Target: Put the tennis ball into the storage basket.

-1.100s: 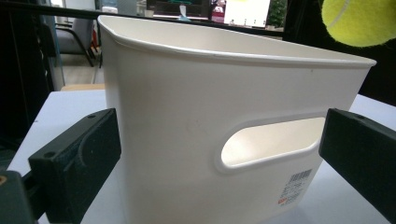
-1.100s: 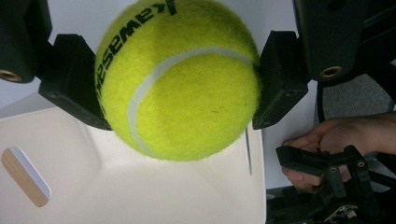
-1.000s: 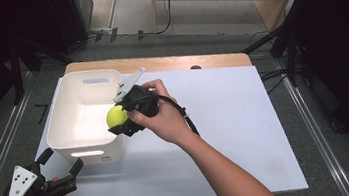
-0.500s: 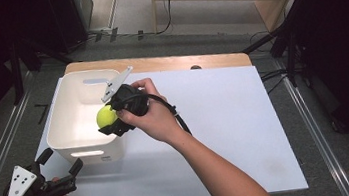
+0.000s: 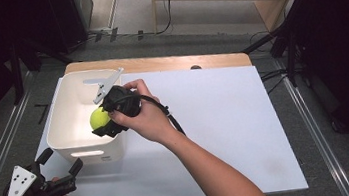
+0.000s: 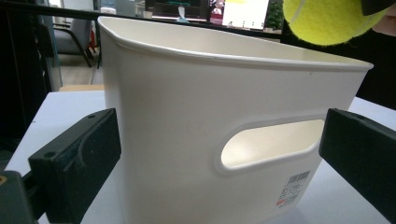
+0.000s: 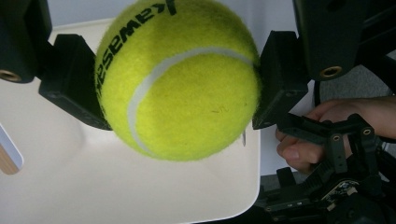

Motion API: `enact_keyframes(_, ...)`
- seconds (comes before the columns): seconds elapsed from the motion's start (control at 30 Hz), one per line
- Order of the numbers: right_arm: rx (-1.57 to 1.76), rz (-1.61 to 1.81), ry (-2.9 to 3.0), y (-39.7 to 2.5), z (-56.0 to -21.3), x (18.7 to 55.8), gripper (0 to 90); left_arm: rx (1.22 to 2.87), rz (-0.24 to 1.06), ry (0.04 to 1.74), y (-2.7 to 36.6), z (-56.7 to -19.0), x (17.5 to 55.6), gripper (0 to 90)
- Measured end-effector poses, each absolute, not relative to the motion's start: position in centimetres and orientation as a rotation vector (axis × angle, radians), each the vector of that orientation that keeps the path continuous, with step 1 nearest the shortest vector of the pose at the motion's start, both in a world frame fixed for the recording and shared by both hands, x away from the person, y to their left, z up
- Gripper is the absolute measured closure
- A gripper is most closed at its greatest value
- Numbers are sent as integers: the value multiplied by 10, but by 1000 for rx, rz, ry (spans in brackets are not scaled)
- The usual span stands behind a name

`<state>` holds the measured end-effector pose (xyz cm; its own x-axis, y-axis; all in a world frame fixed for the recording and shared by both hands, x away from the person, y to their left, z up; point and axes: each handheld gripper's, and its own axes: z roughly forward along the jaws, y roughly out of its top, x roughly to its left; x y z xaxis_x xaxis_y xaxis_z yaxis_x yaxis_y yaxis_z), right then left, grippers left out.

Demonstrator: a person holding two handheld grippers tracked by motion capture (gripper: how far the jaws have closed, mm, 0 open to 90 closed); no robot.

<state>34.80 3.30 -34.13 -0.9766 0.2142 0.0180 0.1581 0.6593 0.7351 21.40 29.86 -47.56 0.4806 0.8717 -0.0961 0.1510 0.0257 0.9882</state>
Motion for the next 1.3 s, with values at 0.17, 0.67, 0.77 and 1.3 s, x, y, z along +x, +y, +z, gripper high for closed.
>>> enact_keyframes(0.17, 311, 1220, 2804, 37, -343, 349, 239, 1461, 711, 948, 299, -475, 214, 0)
enact_keyframes(0.67, 308, 1171, 2833, 47, -355, 355, 239, 1458, 709, 948, 299, -475, 214, 0)
enact_keyframes(0.77, 309, 1164, 2833, 48, -357, 356, 239, 1458, 709, 948, 299, -475, 214, 0)
enact_keyframes(1.3, 302, 1082, 2855, 52, -371, 359, 238, 1462, 708, 947, 300, -475, 214, 0)
